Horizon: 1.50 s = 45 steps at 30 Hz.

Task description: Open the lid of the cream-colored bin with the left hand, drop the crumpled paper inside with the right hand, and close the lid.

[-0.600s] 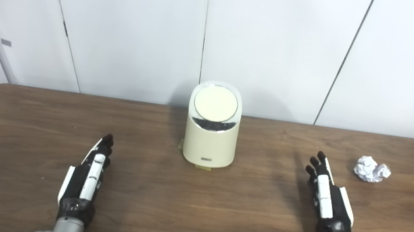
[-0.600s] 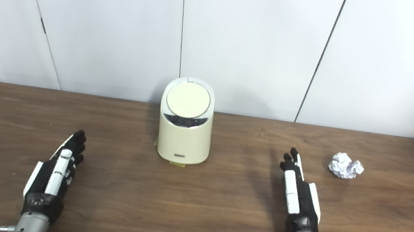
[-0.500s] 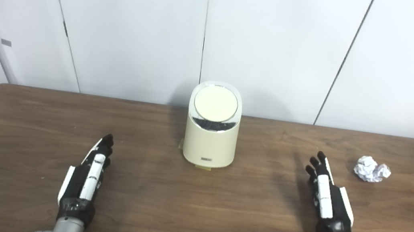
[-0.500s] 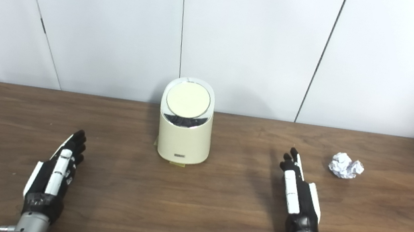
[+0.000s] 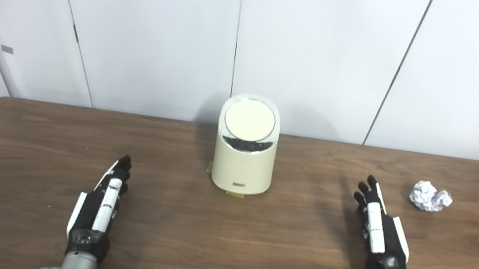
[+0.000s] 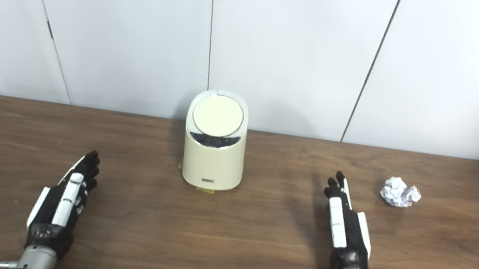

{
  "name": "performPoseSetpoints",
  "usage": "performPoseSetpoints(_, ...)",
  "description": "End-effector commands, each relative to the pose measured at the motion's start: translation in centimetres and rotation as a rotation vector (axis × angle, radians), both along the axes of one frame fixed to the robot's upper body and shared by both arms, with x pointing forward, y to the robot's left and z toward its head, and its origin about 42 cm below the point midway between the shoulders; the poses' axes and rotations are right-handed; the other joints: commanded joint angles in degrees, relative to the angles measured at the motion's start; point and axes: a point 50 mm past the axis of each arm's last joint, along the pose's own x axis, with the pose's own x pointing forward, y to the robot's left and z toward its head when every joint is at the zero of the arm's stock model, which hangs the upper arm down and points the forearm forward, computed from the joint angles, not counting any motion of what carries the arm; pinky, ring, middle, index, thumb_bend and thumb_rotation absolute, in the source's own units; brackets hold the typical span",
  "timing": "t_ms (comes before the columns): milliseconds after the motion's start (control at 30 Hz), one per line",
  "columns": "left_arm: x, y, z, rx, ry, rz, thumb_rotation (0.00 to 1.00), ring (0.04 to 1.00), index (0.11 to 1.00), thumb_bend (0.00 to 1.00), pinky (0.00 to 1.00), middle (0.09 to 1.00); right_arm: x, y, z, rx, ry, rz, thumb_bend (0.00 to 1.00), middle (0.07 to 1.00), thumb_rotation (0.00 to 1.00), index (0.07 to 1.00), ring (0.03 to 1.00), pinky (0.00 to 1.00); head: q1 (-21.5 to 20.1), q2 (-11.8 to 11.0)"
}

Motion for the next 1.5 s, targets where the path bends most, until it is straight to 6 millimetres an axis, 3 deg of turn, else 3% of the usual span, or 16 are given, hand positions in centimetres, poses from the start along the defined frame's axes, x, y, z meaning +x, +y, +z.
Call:
performPoseSetpoints(0, 0.9, -0.1, 1.3, 0.013, -0.045, -0.021, 0.84, 0.985, 0.979, 0.42, 1.00, 0.962, 0.9, 0.3, 2.0, 0.002, -0.068, 0.010, 0.61, 0.962, 1.00, 1.000, 0.948, 0.99, -0.1, -0.1)
performPoseSetpoints(267, 0.9, -0.4, 1.4, 0.044, -0.039, -0.043, 0.69, 0.992, 0.978, 0.45, 1.00, 0.961, 1.0, 0.0, 1.8, 0.005, -0.060, 0.008, 0.61, 0.963, 1.00, 1.000, 0.950, 0.99, -0.3, -0.2)
performPoseSetpoints(333, 1.0, -0.7, 1.8, 0.067, -0.042, -0.049, 0.59, 0.993, 0.980, 0.43, 1.00, 0.963, 1.0, -0.3, 1.7, 0.011, -0.057, 0.005, 0.61, 0.965, 1.00, 1.000, 0.952, 1.00, 0.3, -0.3)
performPoseSetpoints(400, 1.4, -1.1, 2.5, 0.105, -0.049, -0.047, 0.45, 0.986, 0.986, 0.47, 1.00, 0.957, 1.1, -0.5, 1.5, 0.014, -0.055, 0.003, 0.61, 0.967, 1.00, 1.000, 0.955, 1.00, 0.9, -0.5)
performPoseSetpoints(433, 1.8, -1.4, 3.1, 0.134, -0.058, -0.051, 0.38, 0.971, 0.975, 0.55, 0.99, 0.945, 1.2, -0.6, 1.3, 0.014, -0.055, 0.004, 0.62, 0.966, 1.00, 1.000, 0.953, 1.00, 1.2, -0.7)
performPoseSetpoints(533, 3.3, -1.8, 5.5, 0.203, -0.090, -0.093, 0.29, 0.940, 0.969, 0.71, 0.96, 0.928, 1.4, -0.7, 0.9, 0.012, -0.051, 0.008, 0.64, 0.967, 1.00, 1.000, 0.953, 1.00, 1.2, -0.9)
performPoseSetpoints(667, 5.2, -1.9, 8.7, 0.325, -0.100, -0.171, 0.32, 0.929, 0.974, 0.87, 0.92, 0.935, 1.6, -0.6, 0.7, 0.008, -0.050, 0.018, 0.64, 0.974, 1.00, 1.000, 0.962, 1.00, 1.1, -1.2)
performPoseSetpoints(767, 6.8, -2.3, 11.3, 0.412, -0.102, -0.213, 0.32, 0.911, 0.964, 0.92, 0.87, 0.926, 1.6, -0.5, 0.7, 0.009, -0.050, 0.018, 0.64, 0.974, 1.00, 1.000, 0.962, 1.00, 1.3, -1.3)
performPoseSetpoints(867, 8.6, -2.7, 13.8, 0.502, -0.109, -0.269, 0.30, 0.916, 0.972, 0.90, 0.87, 0.940, 1.6, -0.4, 0.5, 0.014, -0.047, 0.014, 0.63, 0.971, 1.00, 1.000, 0.956, 1.00, 2.1, -1.5)
performPoseSetpoints(1067, 11.3, -3.7, 17.1, 0.567, -0.137, -0.335, 0.21, 0.931, 0.964, 0.90, 0.89, 0.939, 1.9, -0.2, 0.2, 0.028, -0.036, 0.015, 0.62, 0.970, 1.00, 1.000, 0.957, 1.00, 2.2, -1.5)
performPoseSetpoints(1467, 15.7, -7.3, 22.0, 0.717, -0.186, -0.407, 0.26, 0.964, 0.987, 0.83, 0.93, 0.961, 2.1, 0.3, 0.1, 0.015, -0.037, 0.023, 0.58, 0.971, 1.00, 1.000, 0.968, 0.99, 2.3, -1.9)
